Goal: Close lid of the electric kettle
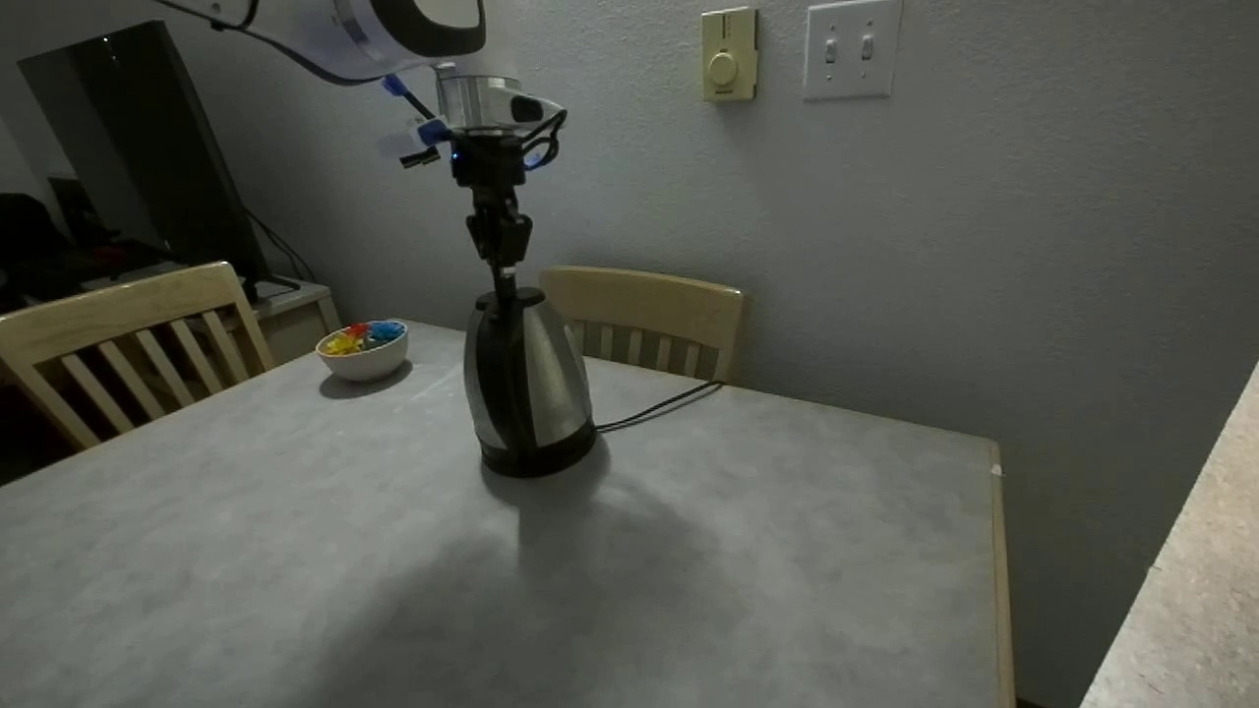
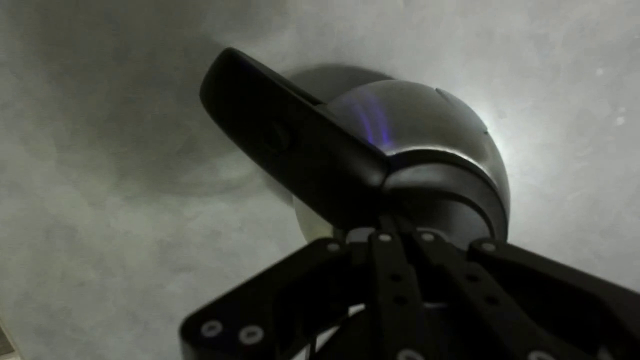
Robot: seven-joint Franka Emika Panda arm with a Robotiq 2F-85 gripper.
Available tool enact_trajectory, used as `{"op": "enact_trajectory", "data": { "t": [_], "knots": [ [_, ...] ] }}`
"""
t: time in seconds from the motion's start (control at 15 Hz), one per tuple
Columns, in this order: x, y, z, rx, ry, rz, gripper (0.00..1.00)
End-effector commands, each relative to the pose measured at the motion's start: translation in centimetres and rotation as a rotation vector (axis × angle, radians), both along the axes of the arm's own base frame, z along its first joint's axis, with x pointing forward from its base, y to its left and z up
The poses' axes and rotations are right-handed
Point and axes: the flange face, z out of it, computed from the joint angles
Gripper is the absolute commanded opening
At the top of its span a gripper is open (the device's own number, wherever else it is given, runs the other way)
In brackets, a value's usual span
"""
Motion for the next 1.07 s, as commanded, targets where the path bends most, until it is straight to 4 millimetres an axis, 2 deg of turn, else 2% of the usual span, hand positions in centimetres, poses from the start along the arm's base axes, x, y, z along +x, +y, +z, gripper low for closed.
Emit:
{"op": "enact_trajectory", "data": {
  "t": [0.0, 0.4, 1.0],
  "knots": [
    [0.7, 0.1, -0.8, 0.046, 0.046, 0.002, 0.0],
    [1.0, 2.4, -1.1, 0.064, 0.091, 0.034, 0.0],
    [1.7, 1.2, -4.2, 0.016, 0.148, 0.014, 0.0]
  ]
}}
